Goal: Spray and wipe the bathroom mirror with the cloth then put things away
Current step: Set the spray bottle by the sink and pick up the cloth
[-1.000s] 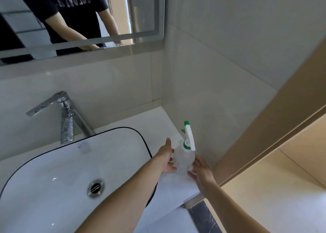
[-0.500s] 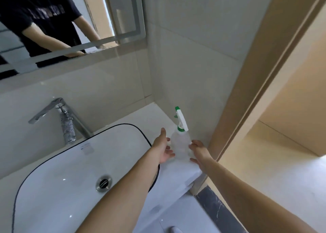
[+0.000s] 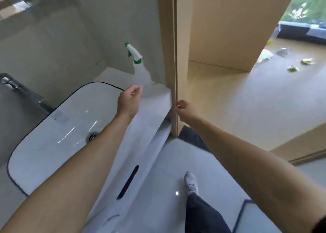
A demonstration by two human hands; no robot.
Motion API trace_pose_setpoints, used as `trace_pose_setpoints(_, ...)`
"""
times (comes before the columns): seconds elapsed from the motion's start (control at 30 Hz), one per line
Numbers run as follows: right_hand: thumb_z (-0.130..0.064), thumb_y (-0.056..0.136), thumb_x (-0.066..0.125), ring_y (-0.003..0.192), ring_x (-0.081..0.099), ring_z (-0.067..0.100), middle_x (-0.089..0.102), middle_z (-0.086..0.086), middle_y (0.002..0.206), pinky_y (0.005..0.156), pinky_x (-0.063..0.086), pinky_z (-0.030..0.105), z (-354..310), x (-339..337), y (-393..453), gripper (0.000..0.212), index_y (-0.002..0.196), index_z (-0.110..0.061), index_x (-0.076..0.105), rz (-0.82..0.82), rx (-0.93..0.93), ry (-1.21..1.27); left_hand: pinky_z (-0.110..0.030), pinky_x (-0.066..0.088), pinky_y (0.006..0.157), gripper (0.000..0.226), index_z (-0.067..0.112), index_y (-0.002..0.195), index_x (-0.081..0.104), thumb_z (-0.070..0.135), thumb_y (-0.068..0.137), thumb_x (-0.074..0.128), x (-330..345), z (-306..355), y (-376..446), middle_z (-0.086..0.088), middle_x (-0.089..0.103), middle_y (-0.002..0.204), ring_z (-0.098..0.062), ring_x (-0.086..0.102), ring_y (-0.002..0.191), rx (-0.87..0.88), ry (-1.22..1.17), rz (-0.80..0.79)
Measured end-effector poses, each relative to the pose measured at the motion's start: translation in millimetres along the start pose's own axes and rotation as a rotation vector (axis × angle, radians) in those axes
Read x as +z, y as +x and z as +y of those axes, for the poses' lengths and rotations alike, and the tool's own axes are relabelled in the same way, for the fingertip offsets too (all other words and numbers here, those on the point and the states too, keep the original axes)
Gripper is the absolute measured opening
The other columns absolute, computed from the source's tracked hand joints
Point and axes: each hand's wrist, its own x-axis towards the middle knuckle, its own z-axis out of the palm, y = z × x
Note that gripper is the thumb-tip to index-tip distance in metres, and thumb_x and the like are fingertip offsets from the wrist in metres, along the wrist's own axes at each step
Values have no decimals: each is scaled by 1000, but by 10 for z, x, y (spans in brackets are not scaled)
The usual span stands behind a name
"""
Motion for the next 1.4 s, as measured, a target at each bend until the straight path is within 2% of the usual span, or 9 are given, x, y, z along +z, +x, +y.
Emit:
trace_pose_setpoints(0.1, -22, 90, 63, 92, 60, 22, 66, 7, 115, 80, 54, 36, 283, -62, -368, 28, 118, -20, 62, 23, 3, -35, -40, 54, 98, 26, 22, 111, 70, 35, 94, 56, 113, 91, -364, 2, 71, 103, -20, 67, 105, 50, 67, -73)
trace_pose_setpoints(0.2, -22, 91, 59, 94, 62, 20, 64, 3, 118, 70, 51, 28, 573, -84, -585, 32, 123, -21, 61, 10, 31, -49, -16, 50, 87, 26, 18, 121, 68, 24, 98, 58, 396, 45, -702, 7, 67, 113, -13, 64, 107, 101, 175, -175)
trace_pose_setpoints(0.27, -21, 92, 57, 95, 64, 22, 66, 6, 119, 75, 57, 34, 795, -77, -638, 32, 124, -19, 61, -5, 57, -57, -7, 43, 82, 28, 18, 126, 65, 23, 99, 57, 635, -130, -909, 9, 66, 119, -9, 61, 108, 109, 250, -247)
trace_pose_setpoints(0.43, -19, 94, 59, 105, 64, 25, 68, 7, 122, 81, 45, 27, 1499, 30, -570, 30, 124, -14, 63, 14, 10, -190, -25, 49, 94, 31, 18, 129, 63, 24, 99, 57, 1152, -865, -1317, 1, 65, 126, -11, 59, 110, 81, 378, -370)
trace_pose_setpoints(0.63, -13, 93, 59, 114, 60, 25, 60, 6, 130, 87, 46, 30, 2500, 634, -147, 34, 127, -16, 62, -15, -215, -399, -28, 43, 103, 36, 17, 135, 57, 21, 99, 55, 1297, -2468, -1606, 0, 59, 137, -18, 56, 124, 5, 524, -368)
trace_pose_setpoints(1.0, 3, 87, 54, 132, 48, 24, 46, -1, 150, 102, 45, 34, 3706, 2804, 612, 60, 141, -23, 52, -299, -702, -697, -40, 30, 116, 66, 23, 156, 29, 46, 98, 51, 715, -5286, -1880, -3, 19, 165, -32, 27, 148, -384, 922, -31)
trace_pose_setpoints(1.17, 4, 82, 56, 140, 40, 24, 32, -2, 159, 108, 44, 35, 3870, 3796, 696, 79, 152, -28, 38, -398, -978, -785, -49, 25, 119, 65, 33, 156, 27, 59, 98, 41, 403, -5991, -1974, -4, 22, 165, -29, 22, 149, -312, 1107, 98)
trace_pose_setpoints(1.3, -4, 81, 61, 153, 18, 20, 16, -3, 166, 122, 22, 37, 3995, 4143, 729, 93, 159, -33, 19, -409, -1085, -974, -50, 27, 112, 80, 35, 153, 29, 75, 85, 46, 533, -6108, -2093, 1, 31, 160, -27, 33, 140, -263, 1237, 138)
trace_pose_setpoints(1.4, -11, 79, 66, 145, 30, 22, 29, -2, 160, 122, 20, 37, 4051, 4160, 727, 90, 156, -34, 26, -333, -1186, -1027, -51, 33, 103, 77, 35, 150, 33, 54, 83, 64, 575, -6101, -2262, 2, 40, 151, -25, 42, 126, -199, 1325, 139)
